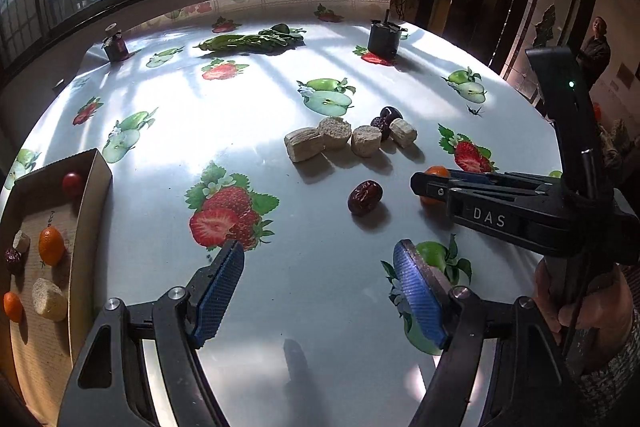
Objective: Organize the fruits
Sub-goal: 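Grasp a dark red date with the left gripper while the right gripper grasps the mandarin, then carry the date and mandarin into the cardboard box and open both grippers, then move both open grippers back to the row of beige cakes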
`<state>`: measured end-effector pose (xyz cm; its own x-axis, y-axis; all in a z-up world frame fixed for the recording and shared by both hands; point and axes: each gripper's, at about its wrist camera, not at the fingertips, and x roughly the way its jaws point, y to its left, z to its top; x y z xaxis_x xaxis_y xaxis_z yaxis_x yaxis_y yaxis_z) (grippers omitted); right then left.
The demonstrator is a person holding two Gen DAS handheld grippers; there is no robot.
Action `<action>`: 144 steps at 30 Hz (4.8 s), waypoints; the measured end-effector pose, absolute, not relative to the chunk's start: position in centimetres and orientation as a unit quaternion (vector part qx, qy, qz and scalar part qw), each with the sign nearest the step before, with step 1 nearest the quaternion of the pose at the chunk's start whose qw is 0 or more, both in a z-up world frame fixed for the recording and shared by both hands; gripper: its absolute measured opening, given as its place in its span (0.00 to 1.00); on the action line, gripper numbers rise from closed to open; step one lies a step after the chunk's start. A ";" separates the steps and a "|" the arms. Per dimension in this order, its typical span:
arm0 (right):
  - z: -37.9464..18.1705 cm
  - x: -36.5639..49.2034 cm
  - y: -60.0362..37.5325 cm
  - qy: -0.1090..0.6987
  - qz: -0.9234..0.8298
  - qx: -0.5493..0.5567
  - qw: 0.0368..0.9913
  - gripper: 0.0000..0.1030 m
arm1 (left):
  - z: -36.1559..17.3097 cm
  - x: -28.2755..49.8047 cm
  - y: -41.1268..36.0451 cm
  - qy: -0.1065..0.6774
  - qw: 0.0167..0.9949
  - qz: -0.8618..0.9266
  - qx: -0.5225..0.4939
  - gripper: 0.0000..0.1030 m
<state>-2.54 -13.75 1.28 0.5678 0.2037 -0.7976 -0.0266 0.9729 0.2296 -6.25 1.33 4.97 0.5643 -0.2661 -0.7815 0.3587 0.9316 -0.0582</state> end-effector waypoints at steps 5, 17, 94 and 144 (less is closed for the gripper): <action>1.3 -3.8 -16.0 0.462 0.053 0.105 0.879 0.33 | 3.6 -3.7 -2.4 0.437 0.870 -0.213 0.078 0.74; 1.1 -5.0 -18.1 0.456 0.054 0.132 0.879 0.33 | 1.7 -3.3 -5.0 0.461 0.851 -0.227 0.106 0.18; 4.8 -8.9 18.7 0.402 0.348 -0.049 0.846 0.34 | 2.3 -11.1 34.1 0.438 0.880 0.105 -0.148 0.20; 5.8 -14.7 -3.4 0.332 0.051 0.090 0.937 0.70 | 9.9 -16.2 14.4 0.325 0.942 0.063 0.052 0.82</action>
